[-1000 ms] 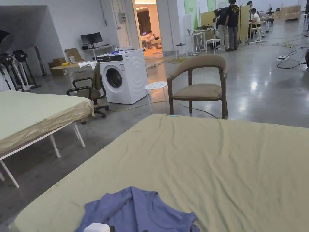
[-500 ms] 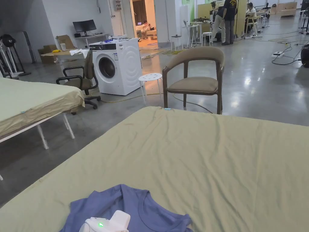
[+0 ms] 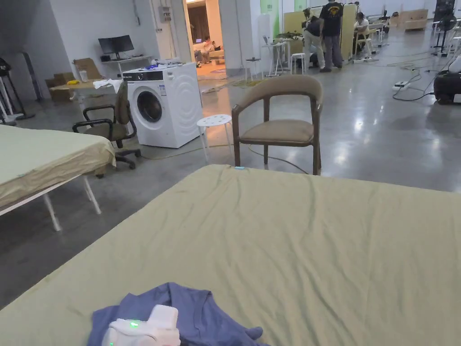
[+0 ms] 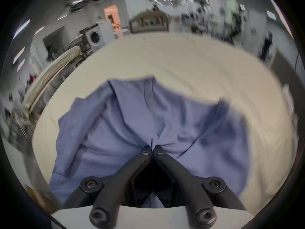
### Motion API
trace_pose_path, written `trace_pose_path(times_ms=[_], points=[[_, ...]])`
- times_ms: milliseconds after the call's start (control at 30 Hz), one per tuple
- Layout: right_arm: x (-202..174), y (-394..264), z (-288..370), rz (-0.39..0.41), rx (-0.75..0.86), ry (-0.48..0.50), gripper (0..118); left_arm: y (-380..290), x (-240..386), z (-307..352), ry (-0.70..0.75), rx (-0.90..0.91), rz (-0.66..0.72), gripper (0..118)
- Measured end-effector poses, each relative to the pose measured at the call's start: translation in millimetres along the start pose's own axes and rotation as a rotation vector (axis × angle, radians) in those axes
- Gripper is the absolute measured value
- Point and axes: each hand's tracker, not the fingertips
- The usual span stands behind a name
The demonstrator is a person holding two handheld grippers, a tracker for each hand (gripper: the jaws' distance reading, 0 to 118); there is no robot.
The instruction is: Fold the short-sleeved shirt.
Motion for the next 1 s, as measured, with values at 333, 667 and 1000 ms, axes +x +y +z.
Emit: trace_pose_path(times_ms=[333, 667, 1000], points=[[37.2, -14.5, 32.4, -0.101, 0.077, -0.077, 0, 123.2, 131.3, 98.5, -0.438, 0.393, 0.026, 0], [67.8, -39.1, 73.8, -0.183, 0.112, -0.199, 0, 43.3, 406.8, 82.6, -0.853, 0.198, -0.24, 0], [74.2, -52.1, 81.3, -0.199, 0.074, -0.247, 0, -207.0, 562.5, 84.6, -1.179, -0.279, -0.436, 0]])
